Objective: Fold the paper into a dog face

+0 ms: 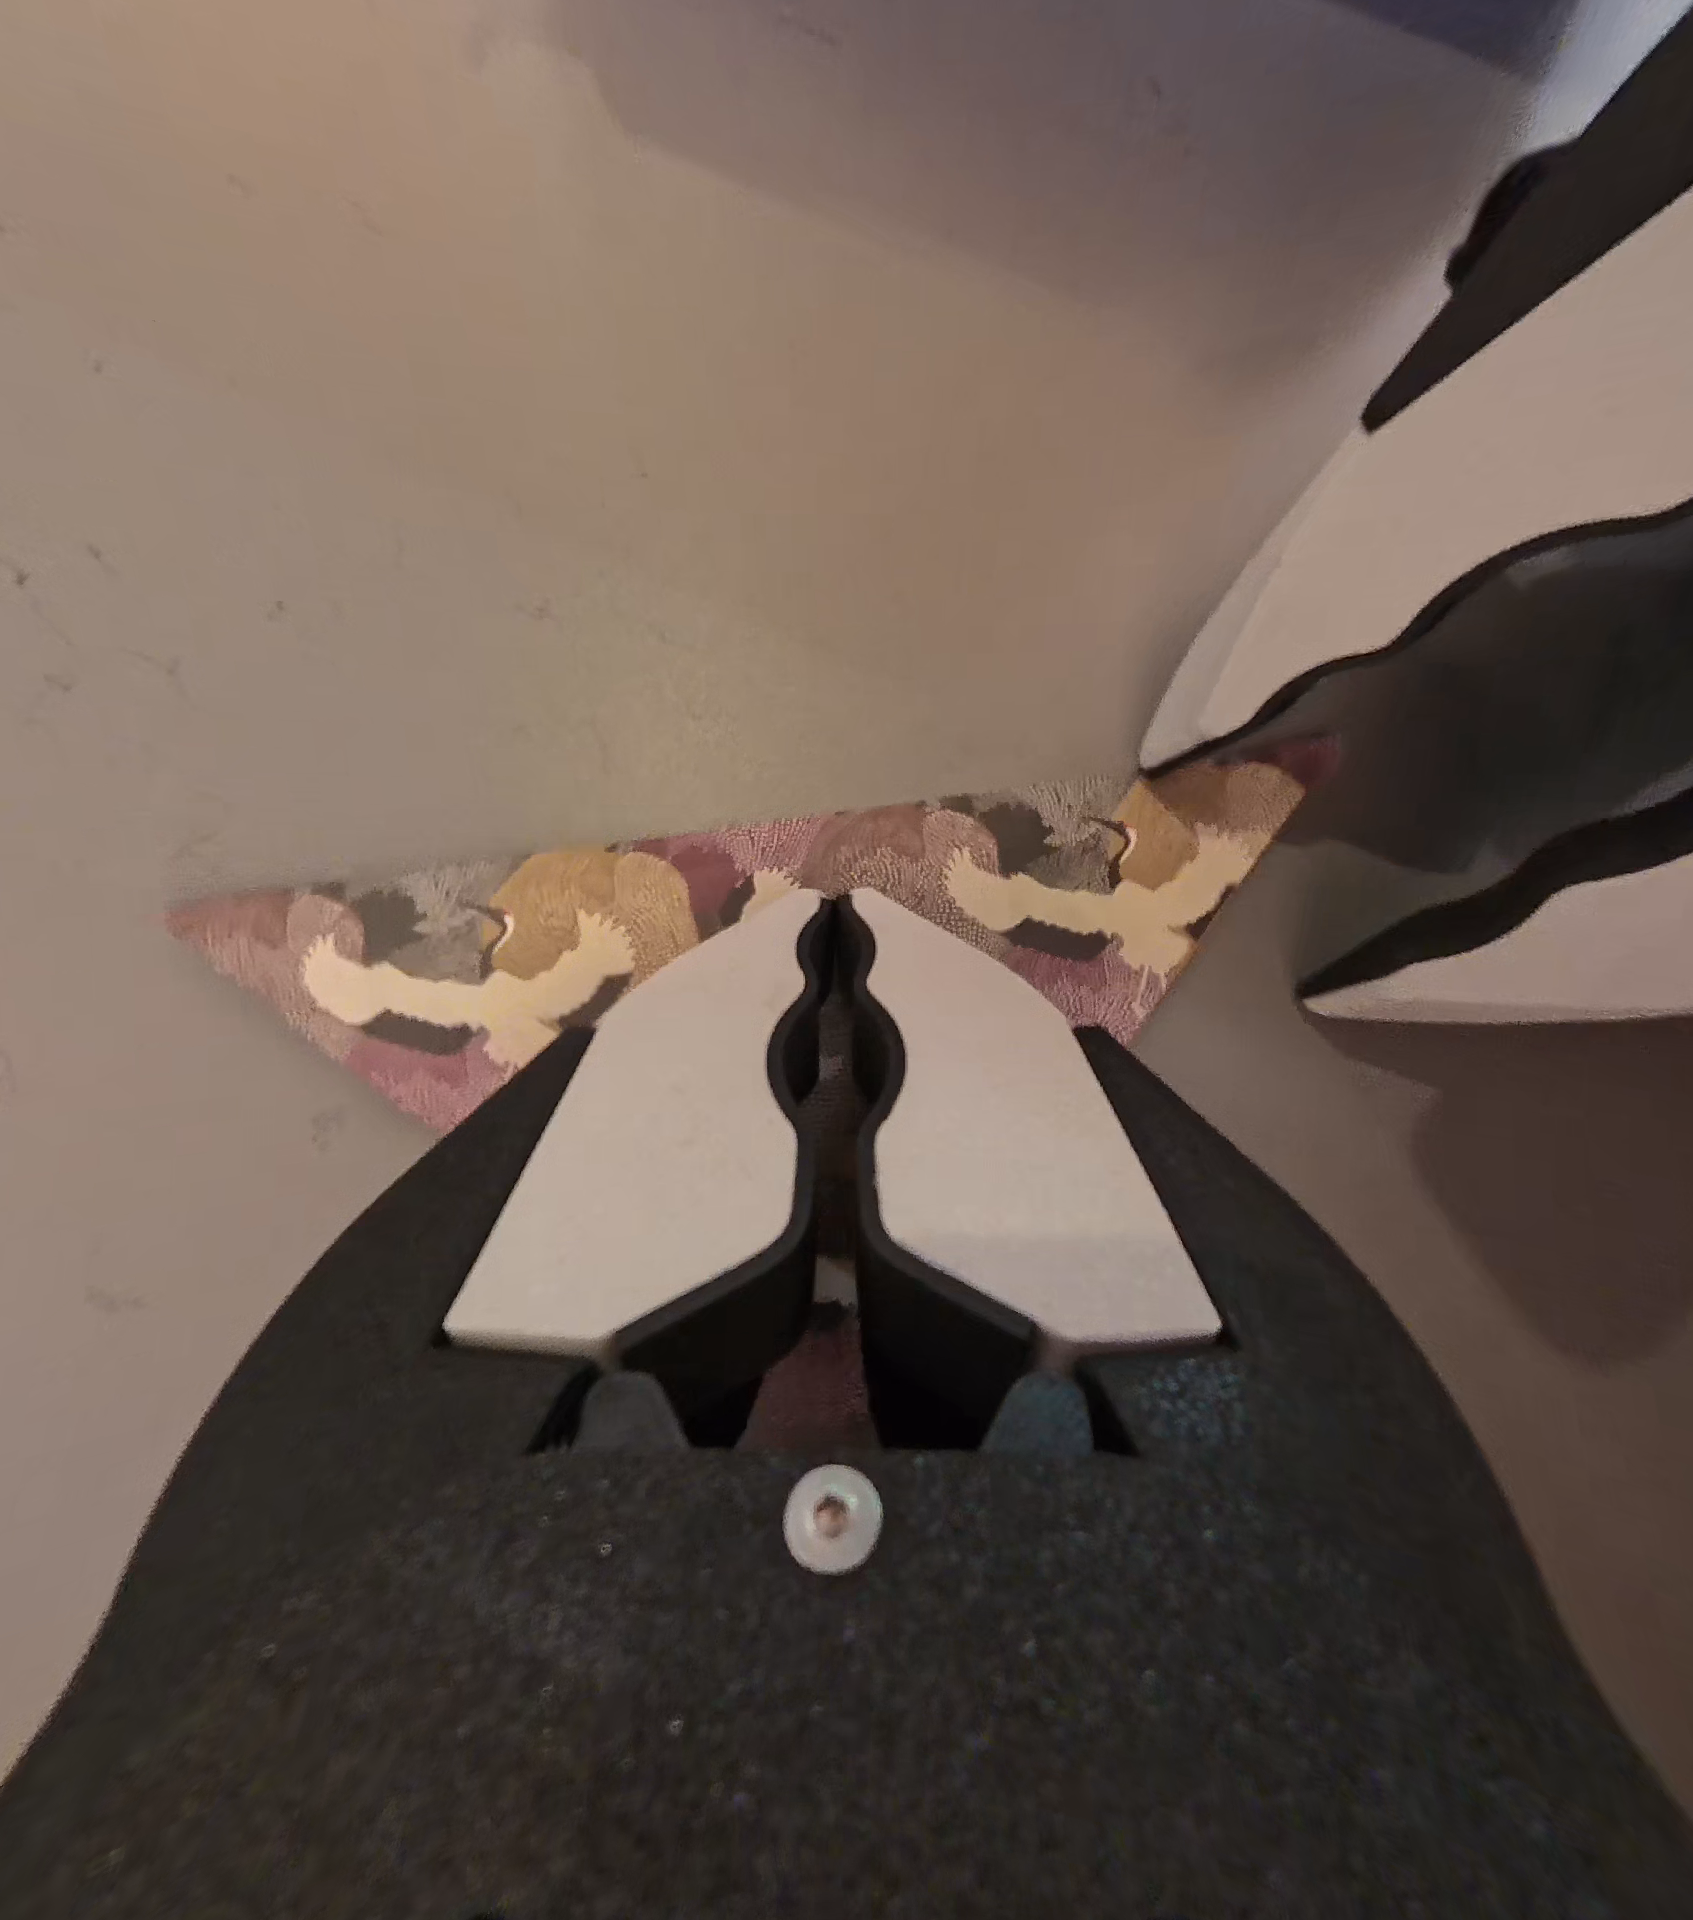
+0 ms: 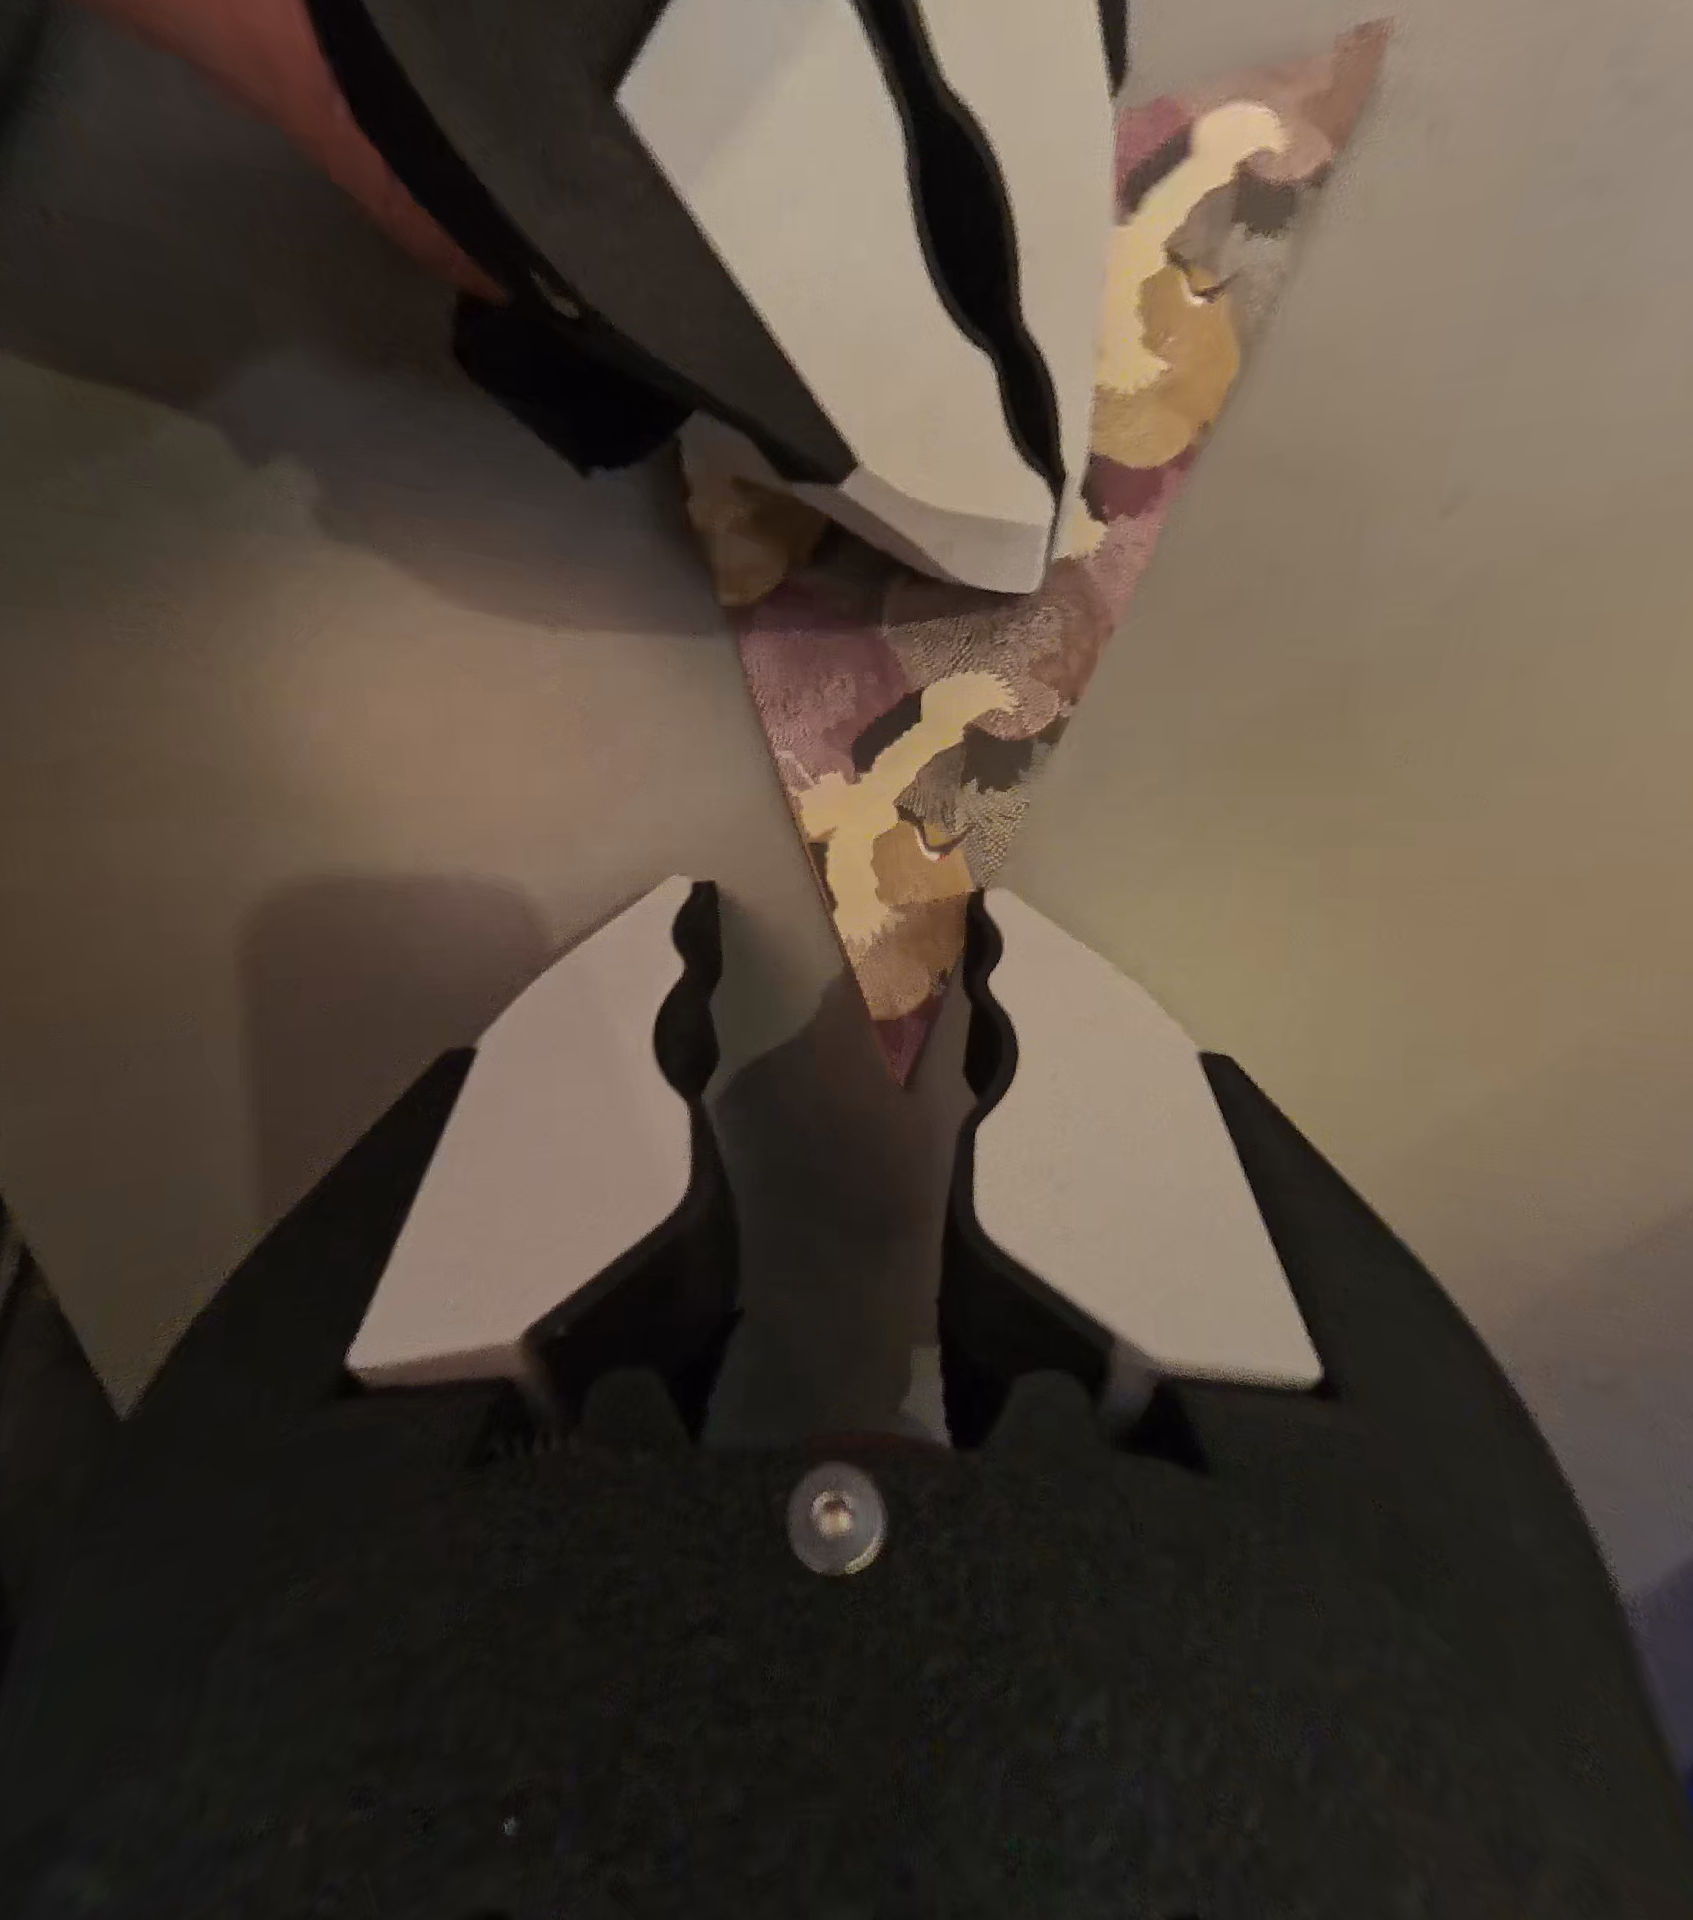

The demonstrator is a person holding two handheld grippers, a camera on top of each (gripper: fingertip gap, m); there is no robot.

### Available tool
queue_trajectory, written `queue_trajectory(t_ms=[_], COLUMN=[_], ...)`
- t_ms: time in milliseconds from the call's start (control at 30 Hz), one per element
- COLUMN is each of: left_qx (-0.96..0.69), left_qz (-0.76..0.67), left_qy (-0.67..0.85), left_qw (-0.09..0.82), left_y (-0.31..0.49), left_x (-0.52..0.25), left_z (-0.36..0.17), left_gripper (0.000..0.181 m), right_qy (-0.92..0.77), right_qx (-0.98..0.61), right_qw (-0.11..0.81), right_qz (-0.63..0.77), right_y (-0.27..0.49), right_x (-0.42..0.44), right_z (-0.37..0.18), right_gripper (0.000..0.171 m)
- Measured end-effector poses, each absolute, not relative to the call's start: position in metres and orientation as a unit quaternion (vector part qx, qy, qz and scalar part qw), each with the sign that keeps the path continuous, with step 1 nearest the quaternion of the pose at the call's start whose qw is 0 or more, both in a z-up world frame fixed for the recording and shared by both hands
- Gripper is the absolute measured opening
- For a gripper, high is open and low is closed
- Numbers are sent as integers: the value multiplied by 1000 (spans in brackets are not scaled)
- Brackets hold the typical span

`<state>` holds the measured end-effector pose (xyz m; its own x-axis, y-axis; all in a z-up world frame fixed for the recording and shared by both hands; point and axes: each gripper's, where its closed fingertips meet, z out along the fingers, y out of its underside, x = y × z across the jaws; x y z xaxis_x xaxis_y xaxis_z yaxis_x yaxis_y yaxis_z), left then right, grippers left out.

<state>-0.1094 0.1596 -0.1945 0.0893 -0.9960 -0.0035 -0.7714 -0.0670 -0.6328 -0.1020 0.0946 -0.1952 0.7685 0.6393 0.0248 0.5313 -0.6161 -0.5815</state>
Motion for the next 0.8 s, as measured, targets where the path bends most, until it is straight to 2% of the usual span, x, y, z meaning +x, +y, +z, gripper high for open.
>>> queue_trajectory(t_ms=[233, 500, 600, 800], left_qx=[-699, -702, -701, -699], left_qz=[-228, -217, -211, -198], left_qy=[634, 637, 643, 640], left_qw=[240, 234, 225, 251], left_y=[157, 152, 152, 153], left_x=[-114, -129, -131, -130], left_z=[-194, -194, -194, -194], left_gripper=[0, 1, 6, 5], right_qy=[-290, -274, -261, -162], right_qx=[-898, -897, -896, -905], right_qw=[318, 333, 327, 263], right_qz=[91, 99, 145, 293], right_y=[115, 139, 140, 130], right_x=[-82, -66, -66, -65], right_z=[-195, -195, -193, -184], right_gripper=[35, 38, 38, 36])
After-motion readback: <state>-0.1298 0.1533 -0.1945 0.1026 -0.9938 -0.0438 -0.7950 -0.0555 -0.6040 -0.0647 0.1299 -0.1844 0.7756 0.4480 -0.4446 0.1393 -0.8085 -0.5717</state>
